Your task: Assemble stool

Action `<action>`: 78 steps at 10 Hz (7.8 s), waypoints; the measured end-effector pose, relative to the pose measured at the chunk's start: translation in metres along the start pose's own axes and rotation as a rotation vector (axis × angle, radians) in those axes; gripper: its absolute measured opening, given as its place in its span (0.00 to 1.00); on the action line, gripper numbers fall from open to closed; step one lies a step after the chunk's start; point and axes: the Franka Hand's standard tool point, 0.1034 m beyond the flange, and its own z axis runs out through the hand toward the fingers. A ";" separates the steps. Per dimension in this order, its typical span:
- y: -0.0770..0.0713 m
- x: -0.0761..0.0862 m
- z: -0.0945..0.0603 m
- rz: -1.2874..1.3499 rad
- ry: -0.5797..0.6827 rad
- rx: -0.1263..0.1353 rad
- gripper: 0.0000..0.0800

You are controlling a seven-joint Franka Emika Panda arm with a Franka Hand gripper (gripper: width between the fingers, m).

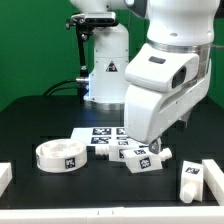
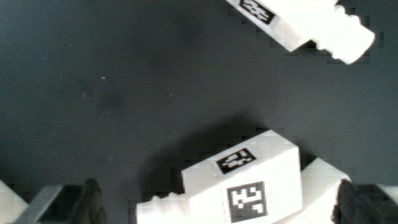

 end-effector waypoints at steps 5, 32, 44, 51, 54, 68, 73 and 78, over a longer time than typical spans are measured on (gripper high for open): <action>0.000 0.000 0.000 0.027 0.002 0.001 0.81; 0.005 0.040 0.056 0.785 0.167 -0.010 0.81; 0.009 0.043 0.056 0.758 0.220 -0.034 0.04; 0.010 0.033 0.038 0.881 0.212 0.023 0.26; 0.022 0.020 0.027 0.848 0.279 -0.005 0.71; -0.016 0.016 0.076 1.010 0.237 0.055 0.39; -0.017 0.021 0.054 0.996 0.249 0.054 0.39; -0.072 0.005 0.034 1.009 0.244 0.053 0.39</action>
Offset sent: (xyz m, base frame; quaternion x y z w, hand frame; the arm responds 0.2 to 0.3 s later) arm 0.0000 0.0000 0.0000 0.0000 0.0000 0.0000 1.0000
